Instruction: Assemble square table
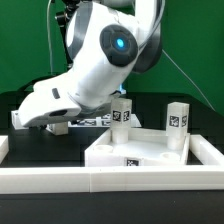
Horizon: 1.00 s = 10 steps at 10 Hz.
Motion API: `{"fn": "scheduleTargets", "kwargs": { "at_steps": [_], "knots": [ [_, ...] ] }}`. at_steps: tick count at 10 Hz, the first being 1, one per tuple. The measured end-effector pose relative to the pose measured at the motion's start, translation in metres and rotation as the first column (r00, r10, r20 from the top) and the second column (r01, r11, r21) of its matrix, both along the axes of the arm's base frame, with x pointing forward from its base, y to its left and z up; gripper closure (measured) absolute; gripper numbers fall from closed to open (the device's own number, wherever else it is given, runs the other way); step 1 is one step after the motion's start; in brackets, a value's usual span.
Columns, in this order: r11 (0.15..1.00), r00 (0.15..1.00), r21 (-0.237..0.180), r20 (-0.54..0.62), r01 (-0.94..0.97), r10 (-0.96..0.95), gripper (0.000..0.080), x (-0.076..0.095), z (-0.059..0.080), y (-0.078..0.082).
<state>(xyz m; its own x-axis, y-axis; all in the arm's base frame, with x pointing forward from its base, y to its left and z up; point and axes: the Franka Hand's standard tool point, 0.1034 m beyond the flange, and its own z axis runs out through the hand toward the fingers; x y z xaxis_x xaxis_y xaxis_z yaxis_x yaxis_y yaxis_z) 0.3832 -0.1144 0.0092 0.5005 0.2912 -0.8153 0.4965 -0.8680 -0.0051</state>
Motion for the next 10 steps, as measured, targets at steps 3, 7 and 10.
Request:
{"fn": "scheduleTargets", "kwargs": {
  "at_steps": [3,7,10],
  "knots": [
    [1.0,0.999,-0.017,-0.034,-0.002,0.002,0.0151,0.004,-0.0061,-0.0024],
    [1.0,0.999,-0.017,-0.032,-0.002,0.001,0.0255,0.0044,-0.006,-0.0027],
    [1.0,1.0,-0.017,-0.029,-0.002,0.001,0.051,0.0056,-0.0058,-0.002]
  ]
}}
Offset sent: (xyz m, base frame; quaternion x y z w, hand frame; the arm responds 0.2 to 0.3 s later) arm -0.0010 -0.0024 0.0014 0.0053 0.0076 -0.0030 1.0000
